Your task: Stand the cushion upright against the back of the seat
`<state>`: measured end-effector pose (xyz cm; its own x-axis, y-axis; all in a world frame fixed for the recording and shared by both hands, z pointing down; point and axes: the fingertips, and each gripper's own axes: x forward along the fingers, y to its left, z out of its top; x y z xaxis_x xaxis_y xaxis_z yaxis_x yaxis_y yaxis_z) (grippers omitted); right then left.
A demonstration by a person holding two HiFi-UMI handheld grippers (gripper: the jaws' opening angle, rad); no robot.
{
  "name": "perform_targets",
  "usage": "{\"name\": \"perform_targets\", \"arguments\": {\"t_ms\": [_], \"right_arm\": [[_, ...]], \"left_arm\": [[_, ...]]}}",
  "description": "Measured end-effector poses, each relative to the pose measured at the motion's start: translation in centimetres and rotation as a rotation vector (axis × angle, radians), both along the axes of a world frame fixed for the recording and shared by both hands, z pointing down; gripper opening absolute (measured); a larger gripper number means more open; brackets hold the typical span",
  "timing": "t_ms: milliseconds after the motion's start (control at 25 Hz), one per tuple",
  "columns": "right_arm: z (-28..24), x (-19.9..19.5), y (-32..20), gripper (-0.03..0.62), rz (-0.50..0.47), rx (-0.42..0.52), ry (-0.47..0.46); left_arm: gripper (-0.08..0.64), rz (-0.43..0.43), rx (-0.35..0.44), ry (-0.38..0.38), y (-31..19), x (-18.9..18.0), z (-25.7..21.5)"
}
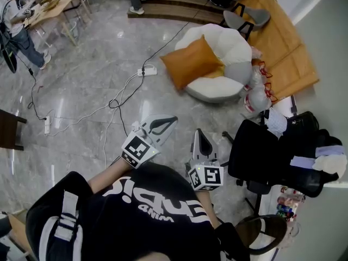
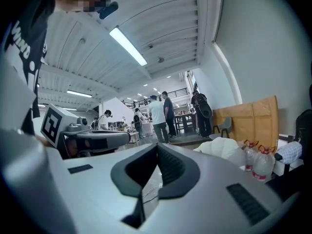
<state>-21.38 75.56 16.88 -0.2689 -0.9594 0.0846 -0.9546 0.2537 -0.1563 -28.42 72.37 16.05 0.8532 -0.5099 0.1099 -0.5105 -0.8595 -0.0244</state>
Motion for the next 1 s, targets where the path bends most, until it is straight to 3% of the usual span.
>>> {"name": "perform_targets", "arguments": {"t_ms": [560, 760, 1000], "right_arm": [[0.7, -0.3, -1.0, 0.02, 0.11, -0.02, -0.016], [0.9, -2.4, -2.4, 0.02, 0.083, -0.031, -0.013], [1.0, -2.5, -4.7, 0.02, 0.054, -0.033, -0.012]], "left_arm": [[0.008, 0.031, -0.011, 0.006, -2.1, -3.9, 0.7], [0.008, 0.003, -0.028, 0.034, -3.5, -5.0, 0.6], [0.008, 0.006, -0.031, 0.044, -5.5, -3.8, 0.7]]}}
